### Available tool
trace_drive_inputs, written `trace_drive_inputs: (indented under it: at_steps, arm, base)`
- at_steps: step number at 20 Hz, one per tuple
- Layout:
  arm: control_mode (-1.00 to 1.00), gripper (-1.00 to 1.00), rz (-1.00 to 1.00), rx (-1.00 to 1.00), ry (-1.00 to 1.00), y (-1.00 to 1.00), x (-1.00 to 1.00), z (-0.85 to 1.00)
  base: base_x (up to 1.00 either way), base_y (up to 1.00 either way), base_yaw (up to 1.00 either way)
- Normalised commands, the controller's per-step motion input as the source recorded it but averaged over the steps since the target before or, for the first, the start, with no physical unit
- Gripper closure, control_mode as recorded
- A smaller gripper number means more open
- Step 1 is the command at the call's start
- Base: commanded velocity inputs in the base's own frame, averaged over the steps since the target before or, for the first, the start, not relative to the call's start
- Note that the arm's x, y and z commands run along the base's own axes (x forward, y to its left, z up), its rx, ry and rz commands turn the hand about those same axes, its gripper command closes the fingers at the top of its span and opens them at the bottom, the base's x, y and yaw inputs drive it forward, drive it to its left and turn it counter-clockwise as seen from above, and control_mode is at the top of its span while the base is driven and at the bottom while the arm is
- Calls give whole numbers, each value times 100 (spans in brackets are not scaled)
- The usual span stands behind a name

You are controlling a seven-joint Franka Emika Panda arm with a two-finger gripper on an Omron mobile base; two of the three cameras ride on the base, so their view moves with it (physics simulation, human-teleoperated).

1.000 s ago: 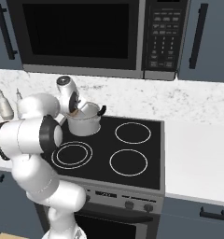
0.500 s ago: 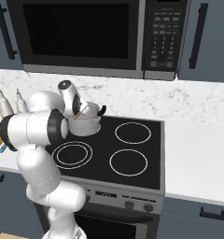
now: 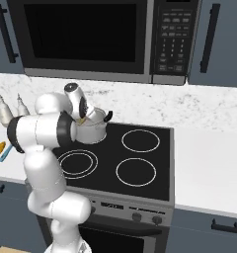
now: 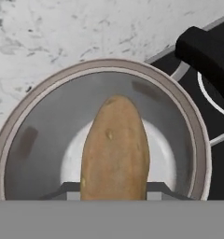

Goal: Put the sweet potato and corn in the pot. Retrieve the spatula and lightly stir the vegetables in the pot.

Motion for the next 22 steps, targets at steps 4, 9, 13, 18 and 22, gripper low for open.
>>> trace_drive_inputs:
  at_steps: [4,9,13,18,22]
  arm:
    - [-100,100,-6,0,26,0,27,7]
    - [-100,100,-1,0,9,0,3,0]
    - [-100,100,0,0,0,0,12,-14]
    - [-100,100,0,0,0,0,14,-32]
    - [-100,100,0,0,0,0,10,-41]
  base:
    - [0,0,0]
    - [0,0,0]
    - [0,0,0]
    - [0,0,0]
    - [0,0,0]
